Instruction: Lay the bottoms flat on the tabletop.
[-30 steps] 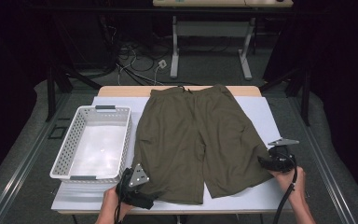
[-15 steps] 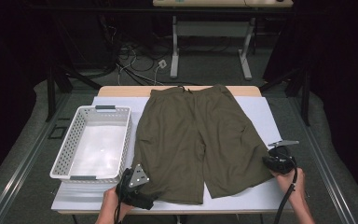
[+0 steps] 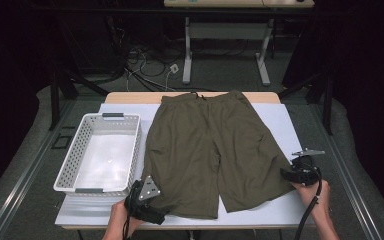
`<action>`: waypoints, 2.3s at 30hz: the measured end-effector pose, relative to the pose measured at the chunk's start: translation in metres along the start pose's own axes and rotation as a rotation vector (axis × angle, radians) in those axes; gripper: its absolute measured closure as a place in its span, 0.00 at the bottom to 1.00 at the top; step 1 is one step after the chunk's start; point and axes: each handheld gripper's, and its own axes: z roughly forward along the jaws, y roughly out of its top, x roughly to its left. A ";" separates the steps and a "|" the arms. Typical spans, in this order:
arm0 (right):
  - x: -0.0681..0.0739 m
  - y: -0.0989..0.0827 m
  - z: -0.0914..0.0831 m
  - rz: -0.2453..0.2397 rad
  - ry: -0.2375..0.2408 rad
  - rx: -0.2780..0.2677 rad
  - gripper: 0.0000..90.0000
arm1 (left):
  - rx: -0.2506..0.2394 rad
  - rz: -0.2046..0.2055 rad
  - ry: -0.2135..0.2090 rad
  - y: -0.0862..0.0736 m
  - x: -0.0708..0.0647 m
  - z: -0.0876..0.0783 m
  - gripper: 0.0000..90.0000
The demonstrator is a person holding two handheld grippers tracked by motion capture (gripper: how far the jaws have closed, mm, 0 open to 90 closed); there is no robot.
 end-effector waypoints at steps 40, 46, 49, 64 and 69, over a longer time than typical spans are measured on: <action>0.058 -0.001 -0.027 -0.216 0.185 -0.046 0.29 | 0.024 0.033 -0.072 0.004 -0.019 0.013 0.09; 0.079 -0.001 -0.025 -0.268 0.267 -0.039 0.28 | 0.028 0.051 -0.087 0.009 -0.026 0.018 0.08; 0.093 -0.002 -0.022 -0.296 0.292 -0.025 0.28 | 0.035 0.063 -0.102 0.012 -0.031 0.021 0.08; 0.146 -0.002 -0.009 -0.429 0.405 0.047 0.31 | 0.054 0.097 -0.112 0.020 -0.043 0.039 0.30; 0.152 -0.002 -0.003 -0.446 0.398 0.049 0.53 | 0.047 0.070 -0.149 0.020 -0.038 0.039 0.46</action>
